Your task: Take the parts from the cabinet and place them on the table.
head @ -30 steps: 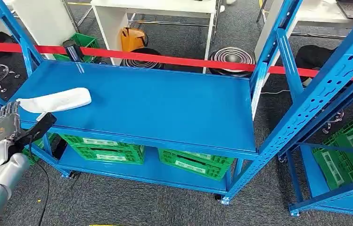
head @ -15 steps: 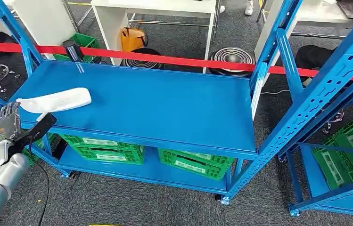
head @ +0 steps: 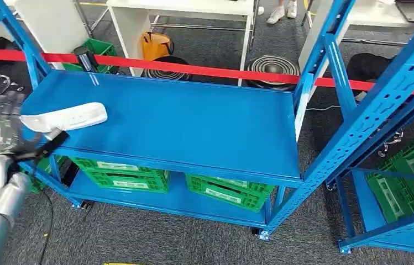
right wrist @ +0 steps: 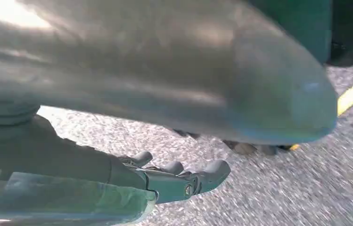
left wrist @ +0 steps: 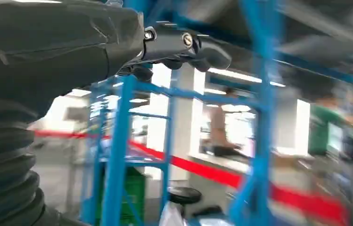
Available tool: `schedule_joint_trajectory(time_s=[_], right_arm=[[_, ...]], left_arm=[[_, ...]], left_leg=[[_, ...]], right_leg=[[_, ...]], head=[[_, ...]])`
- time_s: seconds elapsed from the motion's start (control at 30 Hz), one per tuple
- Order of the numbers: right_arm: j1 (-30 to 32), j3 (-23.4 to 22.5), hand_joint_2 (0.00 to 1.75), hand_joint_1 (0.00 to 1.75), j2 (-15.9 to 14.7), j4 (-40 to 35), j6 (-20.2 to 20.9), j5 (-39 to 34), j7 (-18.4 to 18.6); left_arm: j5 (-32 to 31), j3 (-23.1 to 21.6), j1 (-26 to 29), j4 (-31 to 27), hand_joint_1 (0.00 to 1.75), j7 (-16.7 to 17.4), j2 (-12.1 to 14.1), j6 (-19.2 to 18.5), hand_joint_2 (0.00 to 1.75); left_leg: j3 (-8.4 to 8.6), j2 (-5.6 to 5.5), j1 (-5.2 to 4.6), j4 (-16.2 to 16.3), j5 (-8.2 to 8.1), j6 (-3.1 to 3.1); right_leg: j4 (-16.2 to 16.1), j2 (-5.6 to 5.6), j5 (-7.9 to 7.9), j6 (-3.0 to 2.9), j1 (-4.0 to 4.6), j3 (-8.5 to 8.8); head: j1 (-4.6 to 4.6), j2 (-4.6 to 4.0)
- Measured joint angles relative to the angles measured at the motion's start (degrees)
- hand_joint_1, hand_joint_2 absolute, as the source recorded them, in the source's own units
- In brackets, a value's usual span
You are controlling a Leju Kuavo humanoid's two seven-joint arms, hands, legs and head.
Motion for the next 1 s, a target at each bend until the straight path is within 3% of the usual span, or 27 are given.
schedule_joint_trajectory(time_s=[0.13, 0.3, 0.53, 0.77, 1.0], right_arm=[[0.1, 0.0, 0.0, 0.0, 0.1, 0.1, -0.6, -0.3, -0.1], [0.1, 0.0, 0.0, 0.0, 0.2, 0.1, -1.3, -0.6, 0.0], [0.0, 0.1, 0.0, 0.0, 0.4, 0.1, -1.4, -1.0, 0.0], [0.1, 0.3, 0.0, 0.0, 0.7, 0.2, -1.4, -1.8, 0.0], [0.1, 0.6, 0.0, 0.0, 0.7, 0.2, -1.0, -2.5, 0.3]], left_arm=[[-1.0, 6.1, -1.2, -1.8, 0.0, -1.3, -1.0, 0.0, 1.75], [-2.1, 9.7, -1.7, -2.4, 0.0, -1.9, -1.9, 0.0, 1.75], [-1.3, 11.2, -3.4, -1.6, 0.0, -1.6, -2.5, 0.0, 1.75], [3.0, 11.2, -6.7, 4.6, 0.0, -1.1, -3.1, -0.2, 1.75], [6.8, 8.6, -8.2, 7.7, 0.0, -5.1, -4.0, -9.1, 1.75]], left_leg=[[0.03, 0.05, 0.0, 0.0, -0.01, -0.03], [0.03, 0.04, 0.01, 0.0, 0.0, -0.05], [0.02, 0.03, 0.01, 0.0, 0.01, -0.05], [0.02, 0.04, 0.01, 0.0, 0.01, -0.05], [0.02, 0.03, 0.0, 0.0, 0.01, -0.05]], right_leg=[[0.0, 0.13, 0.05, -0.08, 0.01, -0.03], [0.0, 0.12, 0.05, -0.08, 0.04, -0.02], [0.0, 0.11, 0.05, -0.08, 0.04, -0.02], [0.0, 0.12, 0.05, -0.08, 0.03, -0.02], [0.0, 0.11, 0.05, -0.08, 0.03, -0.02]], head=[[0.02, 0.0], [0.02, 0.0], [0.02, 0.0], [0.02, 0.0], [0.02, 0.0]])
